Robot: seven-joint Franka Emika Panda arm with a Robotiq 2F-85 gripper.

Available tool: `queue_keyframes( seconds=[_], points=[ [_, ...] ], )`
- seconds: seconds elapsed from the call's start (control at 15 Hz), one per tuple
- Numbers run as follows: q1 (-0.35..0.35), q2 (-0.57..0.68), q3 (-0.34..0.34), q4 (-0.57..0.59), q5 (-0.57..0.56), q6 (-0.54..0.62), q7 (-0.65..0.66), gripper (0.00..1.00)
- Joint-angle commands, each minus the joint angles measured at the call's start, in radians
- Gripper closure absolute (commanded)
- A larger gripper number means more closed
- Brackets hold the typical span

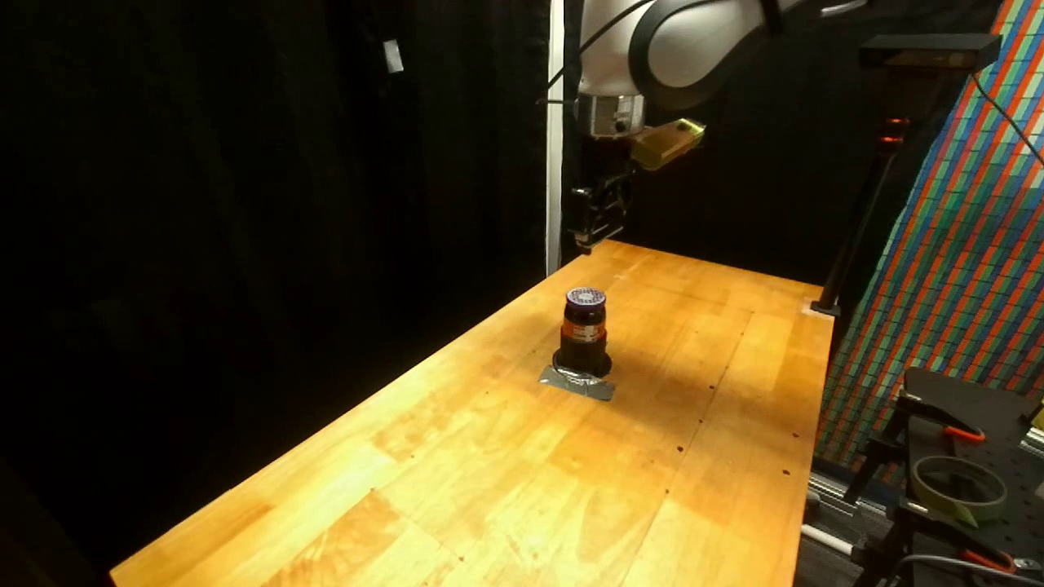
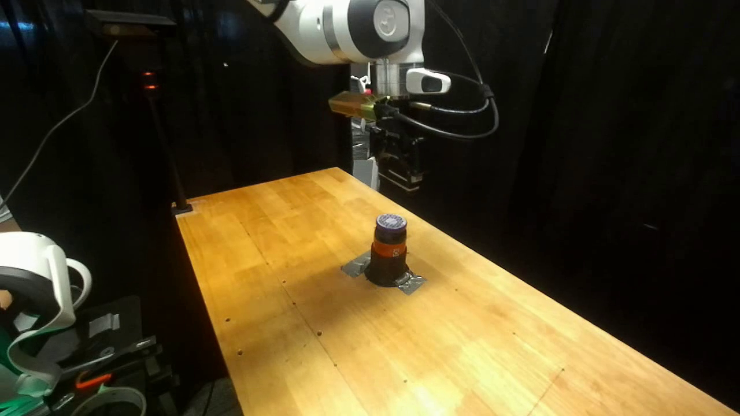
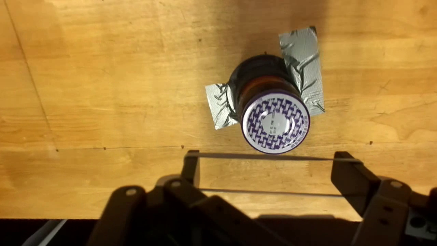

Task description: Put the rubber band on the cup

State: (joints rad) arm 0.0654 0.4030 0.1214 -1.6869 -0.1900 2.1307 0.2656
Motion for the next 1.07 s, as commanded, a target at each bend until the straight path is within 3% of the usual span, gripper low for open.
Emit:
queue_keyframes(
  seconds=[0.0, 0.27, 0.53, 1.0],
  points=[
    [0.039, 0.195, -0.042, 0.248, 0.055, -0.06, -0.025, 0.0],
    [0.042, 0.326, -0.052, 0.408, 0.122, -0.152, -0.048, 0.0],
    [0.037, 0.402, -0.066, 0.494, 0.154, -0.228, -0.043, 0.0],
    [0.024, 0.438, -0.068, 0.497, 0.189, -0.314, -0.071, 0.0]
  ],
)
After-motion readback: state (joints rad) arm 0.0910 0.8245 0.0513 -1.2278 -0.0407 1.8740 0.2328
